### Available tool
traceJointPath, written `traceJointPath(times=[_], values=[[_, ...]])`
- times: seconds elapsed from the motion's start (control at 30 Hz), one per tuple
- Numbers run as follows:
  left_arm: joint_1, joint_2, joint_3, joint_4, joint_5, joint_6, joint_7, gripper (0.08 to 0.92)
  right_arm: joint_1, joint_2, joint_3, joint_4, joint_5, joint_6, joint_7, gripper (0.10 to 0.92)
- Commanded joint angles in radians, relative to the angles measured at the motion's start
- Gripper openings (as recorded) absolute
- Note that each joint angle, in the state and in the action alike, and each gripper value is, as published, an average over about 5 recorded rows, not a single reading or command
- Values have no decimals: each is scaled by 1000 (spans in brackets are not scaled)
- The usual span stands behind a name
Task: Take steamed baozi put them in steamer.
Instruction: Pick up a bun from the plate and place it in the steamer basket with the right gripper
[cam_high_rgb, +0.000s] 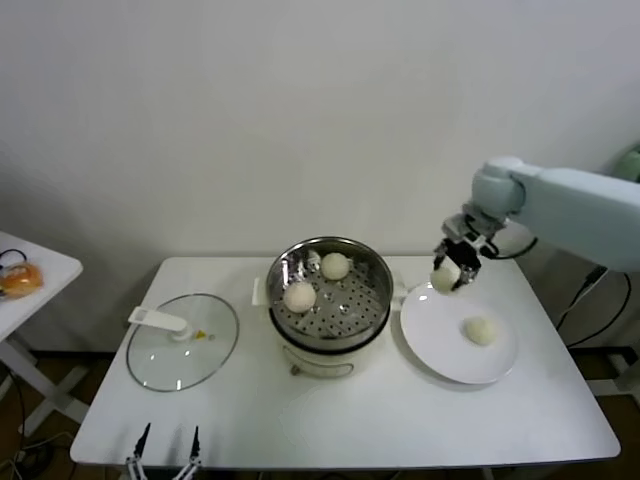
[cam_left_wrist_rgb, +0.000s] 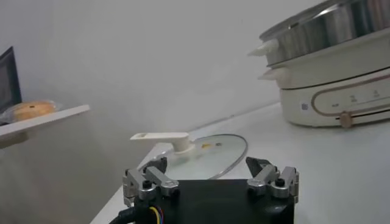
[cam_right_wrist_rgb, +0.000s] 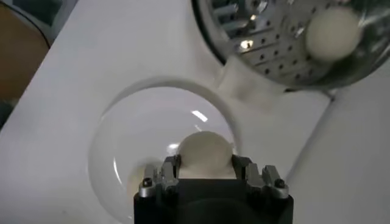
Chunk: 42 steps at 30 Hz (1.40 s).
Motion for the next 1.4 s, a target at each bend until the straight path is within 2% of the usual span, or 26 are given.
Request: traceJointPath(times=[0.03,0.23,0.43,0.77,1.07,1.4], values=[[-3,-4,3,2,7,0,-2,823,242,83,0,294,-29,136,-6,594],[1,-5,3,-1,10,-2,-6,823,140,163,67,372,-134,148,45,594],[7,-7,4,-4,18,-5,-10,823,53,250,75,349,-232,172,73,591],[7,-12,7,-1,25,-6,-12,823,-98,359,94,300,-301,152,106,589],[8,-11,-1,2,22,-6,-14,823,-192,390,105,212,-396,175,116,585],[6,-11,-1,6,22,-6,-14,823,-206,387,105,181,-413,185,117,585]])
